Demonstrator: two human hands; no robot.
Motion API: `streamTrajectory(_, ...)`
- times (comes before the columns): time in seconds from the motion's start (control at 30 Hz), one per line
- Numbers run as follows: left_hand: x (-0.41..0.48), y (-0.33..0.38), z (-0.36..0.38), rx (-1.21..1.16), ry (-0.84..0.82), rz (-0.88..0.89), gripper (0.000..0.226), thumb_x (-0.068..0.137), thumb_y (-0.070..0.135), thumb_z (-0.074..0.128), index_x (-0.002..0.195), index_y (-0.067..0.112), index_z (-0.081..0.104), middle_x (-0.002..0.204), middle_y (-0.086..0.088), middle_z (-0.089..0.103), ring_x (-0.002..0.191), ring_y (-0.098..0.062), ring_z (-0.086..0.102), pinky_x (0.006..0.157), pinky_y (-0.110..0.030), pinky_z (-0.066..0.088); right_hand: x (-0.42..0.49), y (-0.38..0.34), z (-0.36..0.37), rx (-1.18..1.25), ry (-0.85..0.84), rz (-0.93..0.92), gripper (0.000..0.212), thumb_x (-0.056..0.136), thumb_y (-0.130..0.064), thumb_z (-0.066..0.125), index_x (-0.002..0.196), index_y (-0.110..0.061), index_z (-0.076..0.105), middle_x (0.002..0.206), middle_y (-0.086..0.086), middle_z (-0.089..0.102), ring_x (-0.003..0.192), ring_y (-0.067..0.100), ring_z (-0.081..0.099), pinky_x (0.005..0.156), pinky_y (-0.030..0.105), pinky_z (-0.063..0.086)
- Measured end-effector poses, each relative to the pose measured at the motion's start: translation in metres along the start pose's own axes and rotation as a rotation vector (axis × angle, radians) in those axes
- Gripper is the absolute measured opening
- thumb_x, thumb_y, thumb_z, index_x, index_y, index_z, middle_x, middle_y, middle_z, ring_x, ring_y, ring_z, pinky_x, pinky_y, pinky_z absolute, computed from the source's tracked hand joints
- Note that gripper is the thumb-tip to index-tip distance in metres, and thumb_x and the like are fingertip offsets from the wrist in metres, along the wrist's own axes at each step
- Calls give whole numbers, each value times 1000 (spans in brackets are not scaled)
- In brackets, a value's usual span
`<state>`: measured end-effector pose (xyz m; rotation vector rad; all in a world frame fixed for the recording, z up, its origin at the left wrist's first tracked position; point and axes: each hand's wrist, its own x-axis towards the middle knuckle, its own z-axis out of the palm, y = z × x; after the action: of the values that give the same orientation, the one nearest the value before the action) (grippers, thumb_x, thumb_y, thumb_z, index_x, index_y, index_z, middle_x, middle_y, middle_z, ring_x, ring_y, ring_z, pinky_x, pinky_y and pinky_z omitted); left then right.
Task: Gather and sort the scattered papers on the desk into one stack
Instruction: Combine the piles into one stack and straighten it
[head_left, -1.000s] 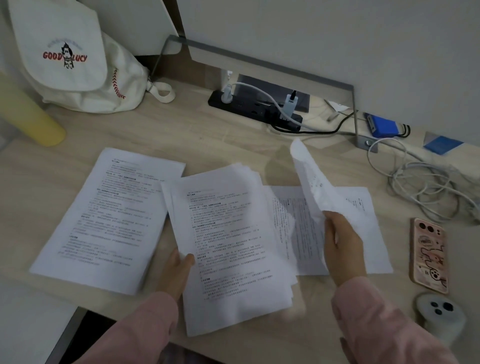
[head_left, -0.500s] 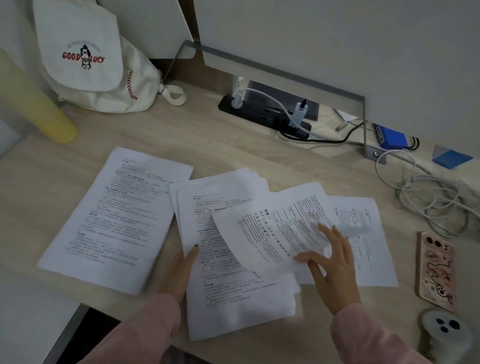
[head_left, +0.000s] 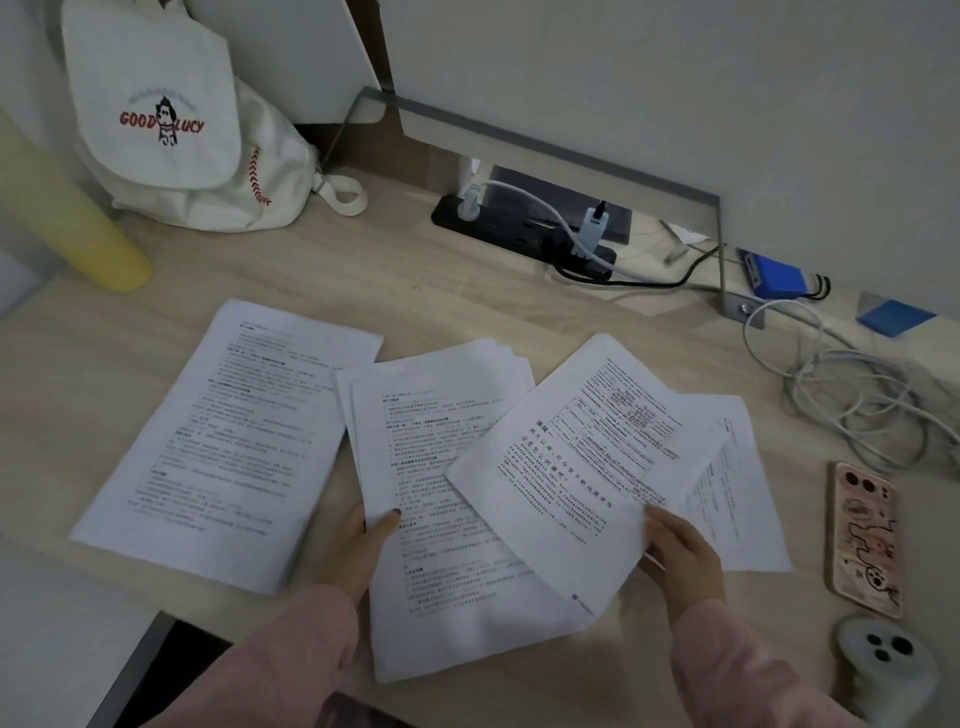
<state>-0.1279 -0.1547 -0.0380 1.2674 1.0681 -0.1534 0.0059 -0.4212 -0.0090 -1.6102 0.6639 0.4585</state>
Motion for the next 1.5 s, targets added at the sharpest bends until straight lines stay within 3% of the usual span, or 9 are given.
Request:
streamTrajectory(0.1, 0, 1, 0, -8, 3, -9, 29, 95, 14, 46, 123, 10, 57, 111, -9, 63, 96, -22, 60, 92, -37, 45, 1, -4, 4, -43, -27, -37, 26, 87, 11, 42, 98, -2, 62, 91, 14, 59, 75, 22, 55, 62, 25, 50)
streamTrajectory(0.27, -1, 5, -2, -101, -17, -29, 29, 97, 28, 42, 119, 15, 56, 111, -6, 63, 95, -18, 59, 88, -32, 43, 4, -17, -2, -273, -354, -48, 30, 85, 16, 42, 82, -6, 63, 72, 8, 48, 71, 19, 51, 54, 15, 52)
streamTrajectory(0.4, -2, 6, -2, -51, -44, -23, 39, 94, 40, 45, 125, 20, 55, 118, -2, 63, 109, -21, 58, 103, -40, 41, 11, -22, 7, -593, -469, -150, 35, 85, 15, 40, 79, -11, 63, 81, 7, 55, 76, 22, 50, 65, 24, 45)
streamTrajectory(0.53, -6, 8, 2, -30, -30, 6, 29, 93, 39, 47, 119, 27, 54, 110, 3, 63, 103, -19, 59, 94, -34, 42, 10, -23, 41, -721, -501, -305, 42, 86, 12, 37, 77, -22, 61, 96, 6, 62, 70, 17, 50, 56, 13, 39)
streamTrajectory(0.67, -5, 6, 2, 11, 11, 2, 23, 91, 29, 53, 113, 23, 60, 107, -2, 69, 96, -21, 65, 90, -40, 51, 11, -19, 63, -808, -620, -348, 44, 86, 8, 42, 78, -30, 61, 98, 16, 60, 72, 20, 48, 64, 27, 41)
streamTrajectory(0.8, 1, -1, -1, 48, 19, -23, 24, 91, 22, 54, 114, 19, 61, 108, -5, 70, 97, -25, 66, 93, -48, 51, 29, -40, 57, -911, -395, -461, 21, 87, -3, 52, 101, -17, 61, 102, 10, 57, 79, 21, 56, 71, 28, 45)
streamTrajectory(0.9, 0, 0, 2, 45, 24, 1, 21, 93, 19, 51, 110, 23, 63, 105, -2, 71, 94, -21, 67, 87, -42, 53, 57, -64, 45, -1173, -184, -613, 33, 85, -13, 59, 117, -8, 54, 119, 19, 52, 101, 33, 55, 86, 37, 44)
streamTrajectory(1.1, 3, -3, 1, 9, 32, 11, 26, 83, 30, 56, 108, 26, 64, 103, -2, 73, 96, -26, 69, 90, -52, 52, 91, -93, 50, -1478, -242, -646, 66, 80, -28, 67, 136, -11, 36, 141, 14, 38, 125, 34, 38, 101, 43, 36)
streamTrajectory(1.5, 0, -3, 3, 17, 65, 61, 18, 92, 18, 51, 99, 29, 64, 104, -2, 71, 98, -23, 67, 92, -49, 51, 94, -93, 48, -1668, -355, -793, 54, 83, -9, 58, 133, -15, 39, 135, 11, 38, 120, 30, 40, 96, 39, 41)
